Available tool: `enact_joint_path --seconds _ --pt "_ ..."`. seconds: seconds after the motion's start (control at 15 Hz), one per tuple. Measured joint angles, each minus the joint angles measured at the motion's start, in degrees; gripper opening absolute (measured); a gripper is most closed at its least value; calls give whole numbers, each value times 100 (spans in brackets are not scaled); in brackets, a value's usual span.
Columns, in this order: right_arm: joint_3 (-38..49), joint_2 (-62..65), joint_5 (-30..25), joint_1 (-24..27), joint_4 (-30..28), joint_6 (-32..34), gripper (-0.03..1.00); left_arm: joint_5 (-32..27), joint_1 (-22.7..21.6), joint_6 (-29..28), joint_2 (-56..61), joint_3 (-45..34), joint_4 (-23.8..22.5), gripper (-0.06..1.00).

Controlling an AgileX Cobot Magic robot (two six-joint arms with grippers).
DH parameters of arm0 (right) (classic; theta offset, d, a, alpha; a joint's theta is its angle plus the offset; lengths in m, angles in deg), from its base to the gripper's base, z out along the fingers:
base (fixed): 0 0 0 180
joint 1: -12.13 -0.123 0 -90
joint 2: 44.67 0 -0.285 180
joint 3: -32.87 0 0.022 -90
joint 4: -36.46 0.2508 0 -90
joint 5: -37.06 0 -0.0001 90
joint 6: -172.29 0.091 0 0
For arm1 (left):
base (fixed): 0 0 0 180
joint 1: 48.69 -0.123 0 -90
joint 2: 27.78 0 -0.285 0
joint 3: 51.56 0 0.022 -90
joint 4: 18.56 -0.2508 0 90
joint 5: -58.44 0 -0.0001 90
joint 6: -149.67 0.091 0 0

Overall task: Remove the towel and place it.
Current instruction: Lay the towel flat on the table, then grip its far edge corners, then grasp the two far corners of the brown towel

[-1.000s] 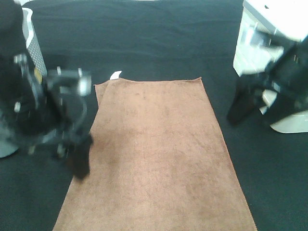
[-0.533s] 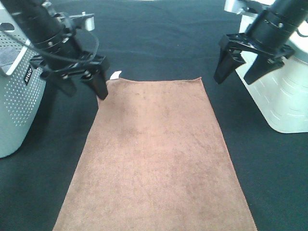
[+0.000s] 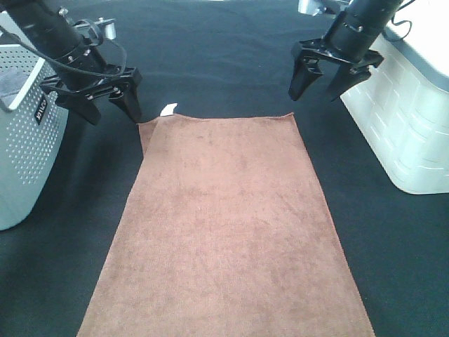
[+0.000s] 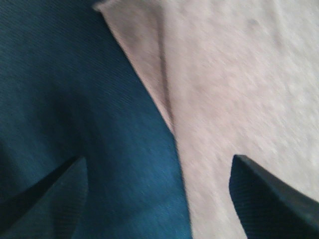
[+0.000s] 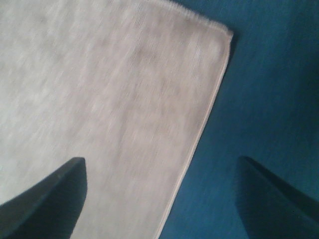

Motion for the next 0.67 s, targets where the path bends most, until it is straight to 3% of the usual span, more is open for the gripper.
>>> enact_joint_path --seconds 0.4,0.67 --pt "-1071 -1054 -34 0 0 0 77 0 -138 252 -1089 1020 206 72" --pt "-1581 -1564 -34 0 109 0 77 -34 -464 292 -1415 1513 516 72"
